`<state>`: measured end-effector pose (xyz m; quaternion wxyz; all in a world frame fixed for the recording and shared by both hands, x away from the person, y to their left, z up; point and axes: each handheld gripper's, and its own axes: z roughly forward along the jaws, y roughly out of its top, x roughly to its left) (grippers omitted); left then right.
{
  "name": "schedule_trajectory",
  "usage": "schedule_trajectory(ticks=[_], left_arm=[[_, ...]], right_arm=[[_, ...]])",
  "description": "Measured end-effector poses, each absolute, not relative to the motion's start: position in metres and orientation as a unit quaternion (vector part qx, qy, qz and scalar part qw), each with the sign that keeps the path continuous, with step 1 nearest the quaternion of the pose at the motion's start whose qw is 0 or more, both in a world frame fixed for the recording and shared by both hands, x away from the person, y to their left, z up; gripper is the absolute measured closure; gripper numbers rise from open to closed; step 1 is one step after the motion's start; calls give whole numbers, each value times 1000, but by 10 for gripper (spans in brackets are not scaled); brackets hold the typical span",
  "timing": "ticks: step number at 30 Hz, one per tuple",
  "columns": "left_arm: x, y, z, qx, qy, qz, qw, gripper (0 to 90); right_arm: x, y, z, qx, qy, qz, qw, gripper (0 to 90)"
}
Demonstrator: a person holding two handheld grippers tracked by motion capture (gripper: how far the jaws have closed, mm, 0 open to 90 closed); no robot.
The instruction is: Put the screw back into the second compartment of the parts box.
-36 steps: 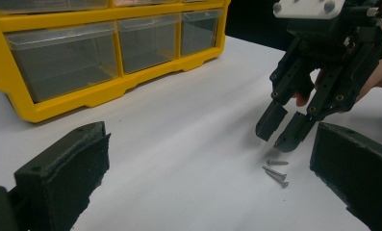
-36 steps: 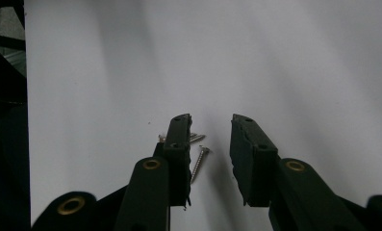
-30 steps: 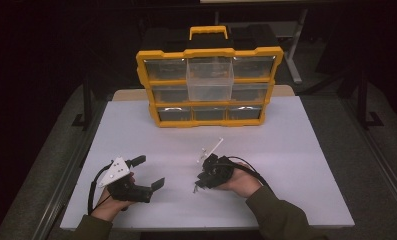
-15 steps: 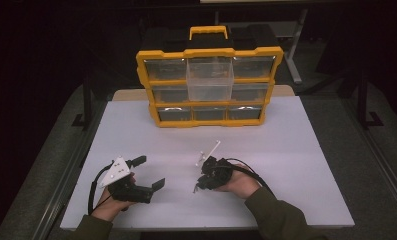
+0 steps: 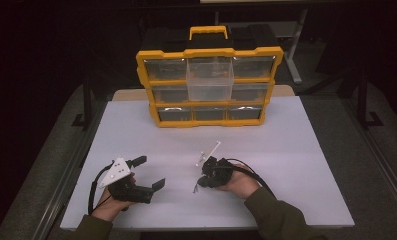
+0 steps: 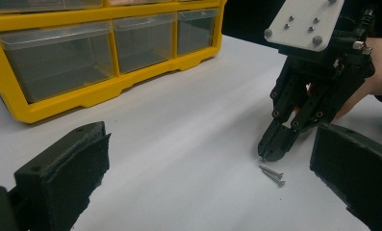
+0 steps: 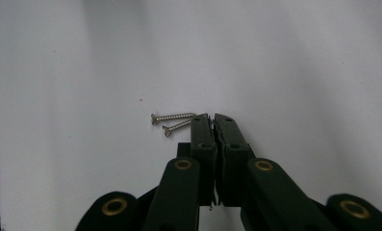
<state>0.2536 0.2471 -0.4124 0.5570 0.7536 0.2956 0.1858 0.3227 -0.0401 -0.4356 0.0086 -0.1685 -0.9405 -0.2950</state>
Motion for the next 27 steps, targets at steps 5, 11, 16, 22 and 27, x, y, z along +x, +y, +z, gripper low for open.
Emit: schedule_trajectory(ticks=[5,11,16,22,27], left_arm=[[253,247,-413,753,296,185,558,0],[253,247,-413,751,298,184,560,0],[253,246,-413,750,297,184,562,0],[253,246,-413,748,299,184,563,0],[253,246,-412,747,300,184,563,0]], right_arm=[[324,-41,-434,-162,-942,-294,8,865],[325,-46,-429,-165,-938,-304,17,865],[326,-51,-424,-159,-936,-314,12,865],[327,-56,-415,-164,-933,-319,10,864],[327,-59,-410,-166,-930,-327,12,864]])
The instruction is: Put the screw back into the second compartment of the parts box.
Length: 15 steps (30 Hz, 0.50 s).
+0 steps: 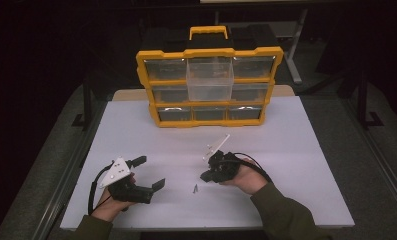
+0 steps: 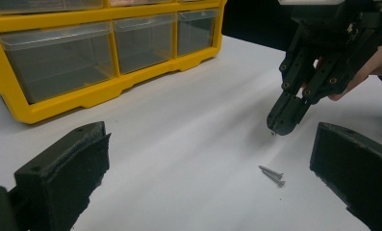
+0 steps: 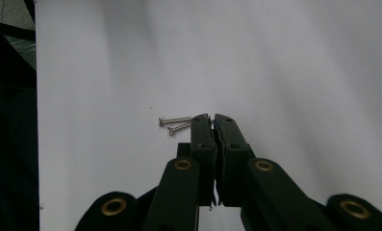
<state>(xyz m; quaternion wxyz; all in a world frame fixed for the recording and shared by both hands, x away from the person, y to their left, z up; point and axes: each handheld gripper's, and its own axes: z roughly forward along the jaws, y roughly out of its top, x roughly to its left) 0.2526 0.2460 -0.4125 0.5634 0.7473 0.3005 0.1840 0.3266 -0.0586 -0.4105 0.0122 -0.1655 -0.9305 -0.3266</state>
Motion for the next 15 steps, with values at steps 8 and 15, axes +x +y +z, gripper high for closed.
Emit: schedule_trajectory(ticks=[8,15], left_arm=[[253,246,-413,747,300,183,565,0],[253,246,-413,748,300,183,563,0]], right_arm=[[330,-65,-401,-164,-929,-333,8,864],[334,-70,-390,-165,-926,-339,0,864]])
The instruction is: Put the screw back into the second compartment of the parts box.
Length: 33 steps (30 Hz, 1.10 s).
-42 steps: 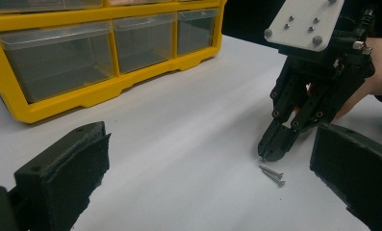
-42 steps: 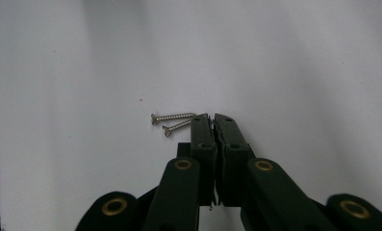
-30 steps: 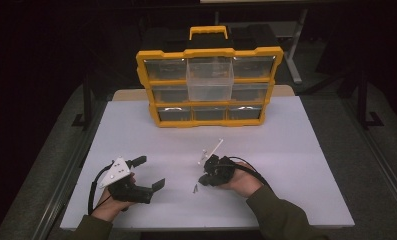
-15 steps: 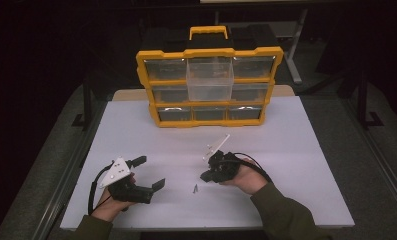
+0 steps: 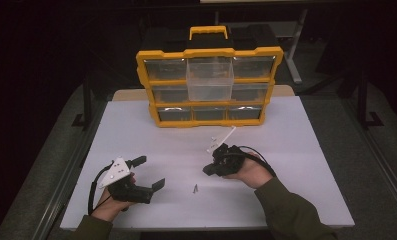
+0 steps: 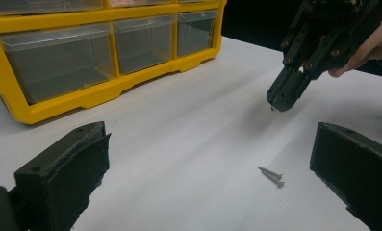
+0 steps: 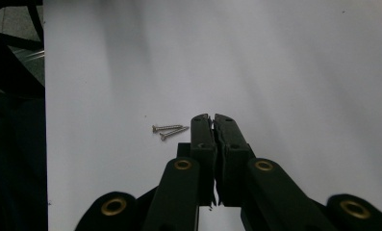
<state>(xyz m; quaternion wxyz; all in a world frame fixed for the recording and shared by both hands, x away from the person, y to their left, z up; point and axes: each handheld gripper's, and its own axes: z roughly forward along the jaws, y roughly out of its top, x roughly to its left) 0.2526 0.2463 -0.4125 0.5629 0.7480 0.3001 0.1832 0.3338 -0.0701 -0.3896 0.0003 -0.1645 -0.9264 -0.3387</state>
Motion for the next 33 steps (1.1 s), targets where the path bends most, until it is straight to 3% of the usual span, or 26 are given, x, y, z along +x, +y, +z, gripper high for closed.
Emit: schedule_trajectory(ticks=[33], left_arm=[[253,245,-413,748,300,182,564,0]], right_arm=[[346,-84,-332,-158,-913,-376,-9,864]])
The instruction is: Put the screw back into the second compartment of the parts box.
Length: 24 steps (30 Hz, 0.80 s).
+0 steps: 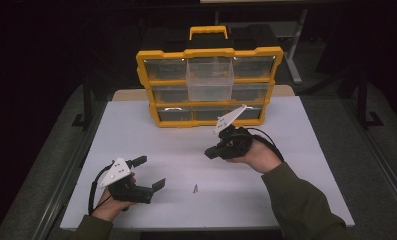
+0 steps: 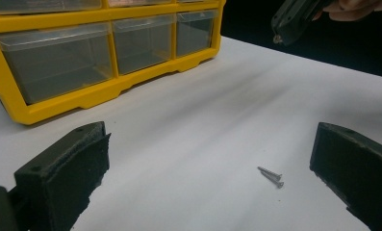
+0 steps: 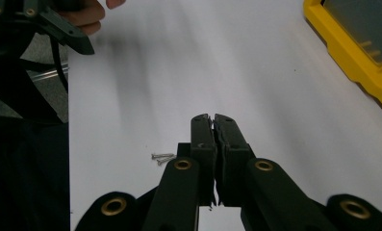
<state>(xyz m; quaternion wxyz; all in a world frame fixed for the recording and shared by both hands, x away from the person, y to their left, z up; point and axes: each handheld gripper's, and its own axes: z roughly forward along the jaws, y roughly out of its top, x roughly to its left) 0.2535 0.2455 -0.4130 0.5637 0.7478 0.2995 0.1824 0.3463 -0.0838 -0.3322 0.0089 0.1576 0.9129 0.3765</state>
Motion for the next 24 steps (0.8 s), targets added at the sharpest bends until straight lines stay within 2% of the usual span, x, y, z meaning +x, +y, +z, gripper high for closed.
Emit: schedule_trajectory(ticks=[24], left_arm=[[253,246,-412,747,299,184,565,0]], right_arm=[[359,-95,-282,155,900,406,31,864]])
